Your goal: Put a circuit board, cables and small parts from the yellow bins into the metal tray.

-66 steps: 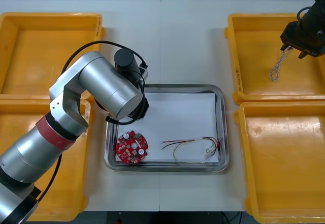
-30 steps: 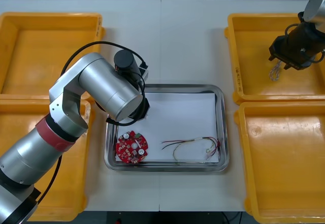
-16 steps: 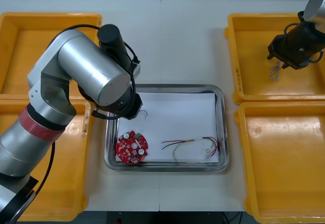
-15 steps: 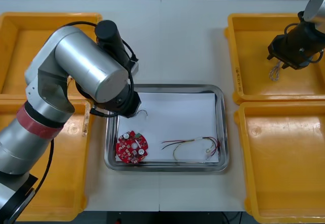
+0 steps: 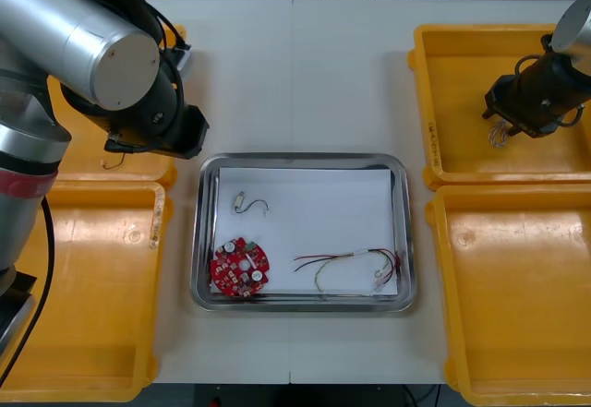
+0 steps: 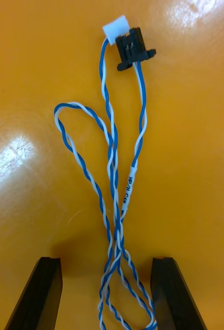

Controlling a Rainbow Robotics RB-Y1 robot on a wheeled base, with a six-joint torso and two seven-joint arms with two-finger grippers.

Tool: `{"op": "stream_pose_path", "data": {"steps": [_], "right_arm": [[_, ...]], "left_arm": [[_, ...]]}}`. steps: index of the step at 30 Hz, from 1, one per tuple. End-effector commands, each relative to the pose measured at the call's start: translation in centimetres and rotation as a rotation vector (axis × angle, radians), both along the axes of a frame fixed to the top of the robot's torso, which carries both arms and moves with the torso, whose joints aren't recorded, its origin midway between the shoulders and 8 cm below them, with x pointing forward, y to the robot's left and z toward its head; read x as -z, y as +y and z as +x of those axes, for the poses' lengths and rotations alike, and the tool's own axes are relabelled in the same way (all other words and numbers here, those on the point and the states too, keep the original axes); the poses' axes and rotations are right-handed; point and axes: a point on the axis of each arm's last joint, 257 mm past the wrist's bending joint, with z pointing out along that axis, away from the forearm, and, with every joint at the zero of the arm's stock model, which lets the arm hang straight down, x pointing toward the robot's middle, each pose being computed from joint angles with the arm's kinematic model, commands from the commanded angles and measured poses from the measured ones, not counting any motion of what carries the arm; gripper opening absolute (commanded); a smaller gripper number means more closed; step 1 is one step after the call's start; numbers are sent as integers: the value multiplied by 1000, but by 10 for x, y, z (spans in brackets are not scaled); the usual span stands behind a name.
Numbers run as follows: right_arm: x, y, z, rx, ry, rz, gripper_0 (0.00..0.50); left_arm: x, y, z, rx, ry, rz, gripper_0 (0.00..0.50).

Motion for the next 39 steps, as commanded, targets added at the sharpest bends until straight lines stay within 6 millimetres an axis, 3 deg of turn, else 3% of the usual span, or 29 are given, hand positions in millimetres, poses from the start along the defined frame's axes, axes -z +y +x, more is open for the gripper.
{"op": "stream_pose_path", "data": {"steps": [1,2,3,4,5,7,8,11,18,27,39], "right_arm": [[1,2,2,35,-15,32,500],[2,1,2,36,-13,32,500],[1,2,2,35,-16,34,447],[3,2,2,36,-13,35,353],[4,1,1,36,-13,35,299],[5,1,1,36,-14,38,57],[4,2,2,36,-16,38,7],[4,2,2,35,-17,36,0],[-4,0,5,28,-30,24,0],[-59,-5,-6,-34,0,-75,0],[-113,4,-42,-108,63,-97,0]], "left_arm": [[-41,36,25,-106,-52,-10,500],[-42,40,27,-111,-51,-6,500],[-43,47,29,-114,-45,4,500],[-43,55,32,-115,-42,18,500],[-42,59,32,-118,-36,23,500],[-42,74,38,-132,-35,34,500],[-42,77,41,-133,-40,38,500],[-43,98,52,-145,-55,52,500],[-42,122,69,-140,-65,80,500],[-34,134,100,-125,-128,46,500],[-14,138,117,-82,-144,19,500]]}}
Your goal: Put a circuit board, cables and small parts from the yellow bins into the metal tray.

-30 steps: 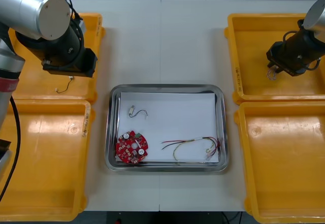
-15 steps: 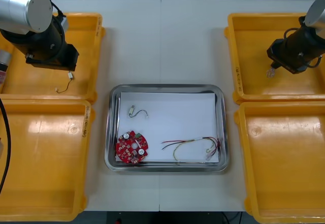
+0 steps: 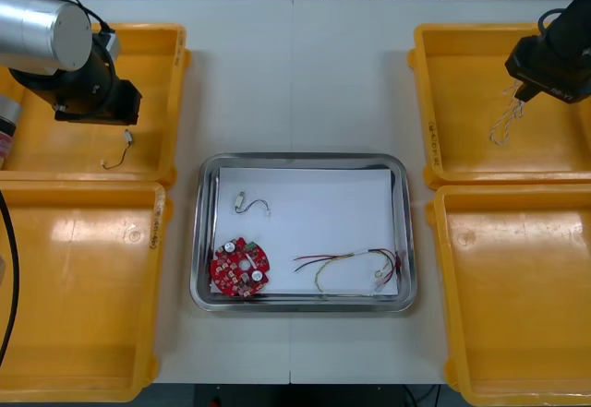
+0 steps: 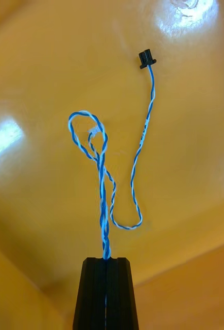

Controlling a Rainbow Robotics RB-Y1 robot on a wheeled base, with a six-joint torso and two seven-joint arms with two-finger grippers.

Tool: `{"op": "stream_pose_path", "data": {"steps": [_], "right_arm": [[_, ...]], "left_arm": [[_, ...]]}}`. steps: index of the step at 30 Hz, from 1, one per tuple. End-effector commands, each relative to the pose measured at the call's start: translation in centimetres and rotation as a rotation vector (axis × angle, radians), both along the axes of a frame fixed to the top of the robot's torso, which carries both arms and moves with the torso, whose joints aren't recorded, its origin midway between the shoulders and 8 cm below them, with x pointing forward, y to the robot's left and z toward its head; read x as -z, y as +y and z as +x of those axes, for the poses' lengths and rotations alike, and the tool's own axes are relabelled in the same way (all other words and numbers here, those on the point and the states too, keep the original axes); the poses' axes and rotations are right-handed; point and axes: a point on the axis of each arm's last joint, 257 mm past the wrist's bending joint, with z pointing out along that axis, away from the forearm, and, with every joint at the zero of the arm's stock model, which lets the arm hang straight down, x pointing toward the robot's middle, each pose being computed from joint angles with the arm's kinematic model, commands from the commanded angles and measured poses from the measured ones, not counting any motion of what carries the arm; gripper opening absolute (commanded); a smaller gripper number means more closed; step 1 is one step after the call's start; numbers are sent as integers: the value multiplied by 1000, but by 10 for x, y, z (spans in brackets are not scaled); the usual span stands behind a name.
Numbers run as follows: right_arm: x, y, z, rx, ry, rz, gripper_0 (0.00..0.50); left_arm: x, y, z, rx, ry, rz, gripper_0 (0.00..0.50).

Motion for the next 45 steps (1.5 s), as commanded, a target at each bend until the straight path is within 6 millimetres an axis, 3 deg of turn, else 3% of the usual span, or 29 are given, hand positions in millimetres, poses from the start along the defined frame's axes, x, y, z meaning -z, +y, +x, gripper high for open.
{"op": "stream_pose_path", "data": {"steps": [1,9,14,22,34,45], "right_arm": [[-31,-8,-9,-15,-18,-25,0],[-57,-12,-39,-52,32,-58,0],[-83,-19,-35,-67,-43,-101,0],[-107,-23,-34,-105,-133,-165,0],[-144,5,-34,-374,-259,-387,0],[-149,47,-45,-573,-310,-410,0]], "left_arm": [[-37,10,22,94,-84,32,500],[-19,13,21,107,-62,41,500],[-7,13,21,117,-66,47,500],[11,15,19,125,-55,54,500],[41,23,7,123,-25,60,500],[48,22,7,124,-35,48,498]]}}
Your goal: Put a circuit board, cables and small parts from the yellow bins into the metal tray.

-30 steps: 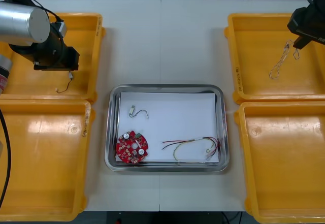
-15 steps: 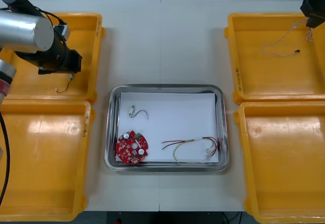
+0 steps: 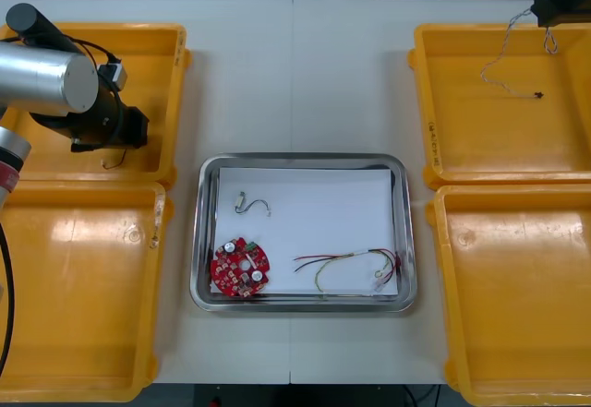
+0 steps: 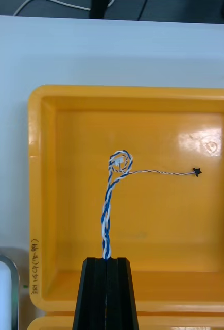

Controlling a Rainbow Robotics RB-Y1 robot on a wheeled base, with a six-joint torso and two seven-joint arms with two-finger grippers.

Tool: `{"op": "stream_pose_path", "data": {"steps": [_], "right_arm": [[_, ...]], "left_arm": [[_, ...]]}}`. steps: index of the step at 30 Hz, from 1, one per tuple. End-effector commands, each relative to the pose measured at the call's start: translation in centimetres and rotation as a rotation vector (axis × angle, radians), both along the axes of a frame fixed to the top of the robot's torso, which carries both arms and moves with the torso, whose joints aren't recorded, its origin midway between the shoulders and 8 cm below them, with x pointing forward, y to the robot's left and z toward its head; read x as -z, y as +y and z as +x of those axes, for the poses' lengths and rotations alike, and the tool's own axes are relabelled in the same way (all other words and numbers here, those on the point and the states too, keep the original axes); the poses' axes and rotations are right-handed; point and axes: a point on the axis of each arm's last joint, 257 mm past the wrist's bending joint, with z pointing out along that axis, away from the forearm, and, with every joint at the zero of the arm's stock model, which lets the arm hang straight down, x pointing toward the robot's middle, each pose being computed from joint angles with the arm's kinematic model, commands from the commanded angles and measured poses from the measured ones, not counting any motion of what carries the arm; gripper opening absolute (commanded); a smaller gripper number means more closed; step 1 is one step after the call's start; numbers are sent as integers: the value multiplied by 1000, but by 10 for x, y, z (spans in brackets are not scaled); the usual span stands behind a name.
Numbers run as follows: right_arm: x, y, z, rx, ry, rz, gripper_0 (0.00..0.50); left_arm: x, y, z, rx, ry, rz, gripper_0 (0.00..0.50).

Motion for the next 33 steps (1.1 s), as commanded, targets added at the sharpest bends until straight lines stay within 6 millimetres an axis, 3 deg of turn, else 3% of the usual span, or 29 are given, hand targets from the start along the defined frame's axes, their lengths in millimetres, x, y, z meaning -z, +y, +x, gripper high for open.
{"op": "stream_pose_path", "data": {"steps": [1,2,16,23,33], "right_arm": [[-14,-6,-10,-69,-28,-109,0],[-13,-3,-12,-87,-21,-116,0],[-10,19,-35,-275,44,-105,0],[-9,31,-51,-361,60,-191,0],[-1,61,-70,-490,86,-186,0]], "left_arm": [[-5,19,0,123,-10,115,215],[-5,20,0,124,-8,118,3],[-8,23,1,118,-14,118,0],[-32,31,-10,105,3,113,0],[-78,35,-46,105,61,148,0]]}}
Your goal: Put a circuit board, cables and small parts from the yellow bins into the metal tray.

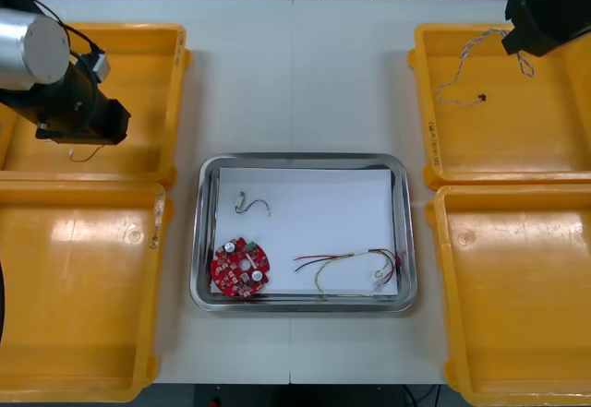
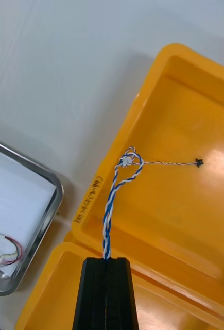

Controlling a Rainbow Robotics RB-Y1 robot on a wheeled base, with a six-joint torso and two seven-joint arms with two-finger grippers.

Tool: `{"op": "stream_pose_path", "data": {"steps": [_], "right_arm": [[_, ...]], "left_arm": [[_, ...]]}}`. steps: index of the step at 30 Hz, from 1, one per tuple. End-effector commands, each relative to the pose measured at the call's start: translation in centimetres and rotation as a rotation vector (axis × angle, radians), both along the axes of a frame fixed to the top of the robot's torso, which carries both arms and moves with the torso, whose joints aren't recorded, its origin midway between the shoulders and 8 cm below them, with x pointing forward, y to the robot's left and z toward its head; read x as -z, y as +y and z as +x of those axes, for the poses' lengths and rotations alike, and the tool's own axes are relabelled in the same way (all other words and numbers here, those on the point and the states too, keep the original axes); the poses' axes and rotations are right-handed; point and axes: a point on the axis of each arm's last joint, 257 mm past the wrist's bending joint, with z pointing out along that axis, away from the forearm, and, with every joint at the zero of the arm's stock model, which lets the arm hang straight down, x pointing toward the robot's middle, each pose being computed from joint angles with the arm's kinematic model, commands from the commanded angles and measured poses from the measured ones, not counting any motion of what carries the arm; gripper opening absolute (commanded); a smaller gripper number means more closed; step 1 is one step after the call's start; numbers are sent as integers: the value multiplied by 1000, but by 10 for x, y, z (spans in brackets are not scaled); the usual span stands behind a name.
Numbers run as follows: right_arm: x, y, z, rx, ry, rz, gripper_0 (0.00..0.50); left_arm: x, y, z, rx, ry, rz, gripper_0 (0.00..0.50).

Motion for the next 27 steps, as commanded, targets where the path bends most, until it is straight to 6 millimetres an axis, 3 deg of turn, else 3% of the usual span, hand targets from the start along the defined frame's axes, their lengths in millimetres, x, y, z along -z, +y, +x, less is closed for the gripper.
{"op": "stream_pose_path", "data": {"steps": [1,8,16,27], "right_arm": [[-6,2,-11,-81,-20,-58,0],[4,27,-31,-188,-19,-123,0],[20,55,-58,-317,30,-139,0],[50,67,-89,-438,89,-214,0]], "left_arm": [[-42,25,-7,104,-38,115,0],[-57,18,-22,115,-26,141,0],[-66,-4,-37,132,-19,155,0],[-75,-34,-35,151,-72,123,0]]}}
